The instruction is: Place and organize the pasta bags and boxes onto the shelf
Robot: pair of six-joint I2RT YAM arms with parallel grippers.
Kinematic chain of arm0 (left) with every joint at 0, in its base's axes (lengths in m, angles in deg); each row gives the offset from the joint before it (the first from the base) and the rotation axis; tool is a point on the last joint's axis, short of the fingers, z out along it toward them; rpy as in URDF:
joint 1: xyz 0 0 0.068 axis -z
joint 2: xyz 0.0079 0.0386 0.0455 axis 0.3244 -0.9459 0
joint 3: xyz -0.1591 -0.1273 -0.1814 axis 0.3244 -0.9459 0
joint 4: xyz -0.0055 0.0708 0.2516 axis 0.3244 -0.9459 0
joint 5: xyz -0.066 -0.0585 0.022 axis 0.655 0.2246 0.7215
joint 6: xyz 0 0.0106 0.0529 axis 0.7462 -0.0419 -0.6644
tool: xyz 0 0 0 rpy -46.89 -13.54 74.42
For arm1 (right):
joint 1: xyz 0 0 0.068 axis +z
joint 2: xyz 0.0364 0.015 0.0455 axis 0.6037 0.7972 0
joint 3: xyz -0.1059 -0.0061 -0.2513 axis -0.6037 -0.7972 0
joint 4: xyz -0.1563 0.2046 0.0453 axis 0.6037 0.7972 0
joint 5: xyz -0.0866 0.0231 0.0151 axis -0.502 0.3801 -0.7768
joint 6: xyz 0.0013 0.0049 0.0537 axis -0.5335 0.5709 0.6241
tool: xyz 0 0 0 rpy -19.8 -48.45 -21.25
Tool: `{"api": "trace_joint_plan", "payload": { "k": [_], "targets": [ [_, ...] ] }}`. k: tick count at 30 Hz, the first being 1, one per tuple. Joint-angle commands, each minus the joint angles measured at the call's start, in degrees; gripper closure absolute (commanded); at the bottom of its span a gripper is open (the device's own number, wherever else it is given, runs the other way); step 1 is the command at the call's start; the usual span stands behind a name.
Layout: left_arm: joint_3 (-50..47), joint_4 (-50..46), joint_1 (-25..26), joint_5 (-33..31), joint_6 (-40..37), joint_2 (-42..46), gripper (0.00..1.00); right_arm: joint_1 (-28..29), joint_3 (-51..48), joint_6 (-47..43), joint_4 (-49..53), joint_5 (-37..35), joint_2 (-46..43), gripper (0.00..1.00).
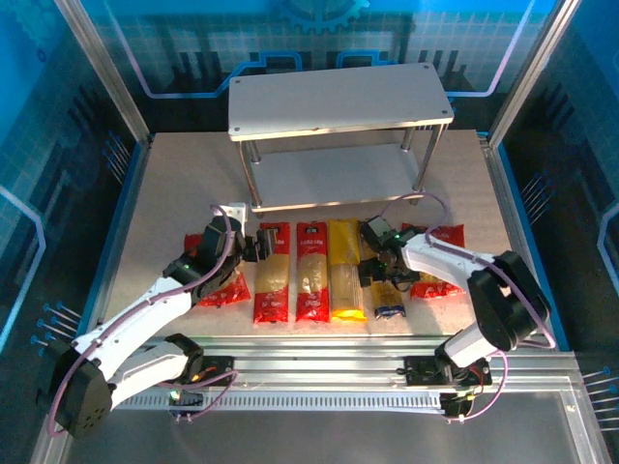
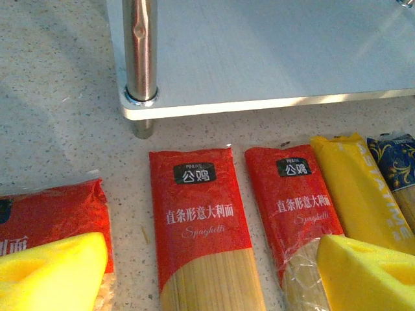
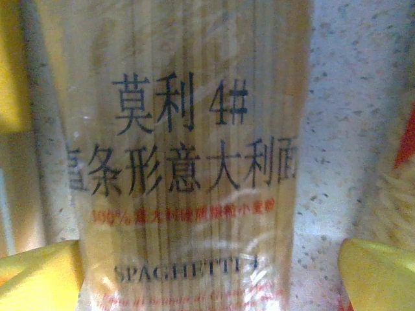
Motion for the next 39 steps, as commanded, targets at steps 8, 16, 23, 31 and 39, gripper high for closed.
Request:
{"api": "trace_joint_plan", "payload": {
  "k": [8,16,23,31,39],
  "targets": [
    [1.01,-0.61,-0.30,-2.41,-0.73,0.36,0.14,-1.16,1.28,-0.87,-1.63,3.40,4.86,0.17],
    [0.55,-0.52,-1.14,-2.13,-0.74,0.53,0.14,-2.13,-0.87,-0.65,-3.12,6.61,3.24,0.55],
    [0.55,-0.43,-2.01,-1.65,-0.76,1.06,0.14,-2.16,-0.86,-0.52,-0.77,4.82,-1.36,0.86],
    [0.38,-0.53,-2.47,-1.30,-0.56,1.92,0.15,-1.71,6.71,-3.00,7.64,-1.71,-10.77,0.96],
    [1.32,-0.52,-2.89,-0.21,-0.62,2.28,0.15,-4.39,19.50,-10.95,10.69,-6.93,-9.24,0.94]
  ]
}}
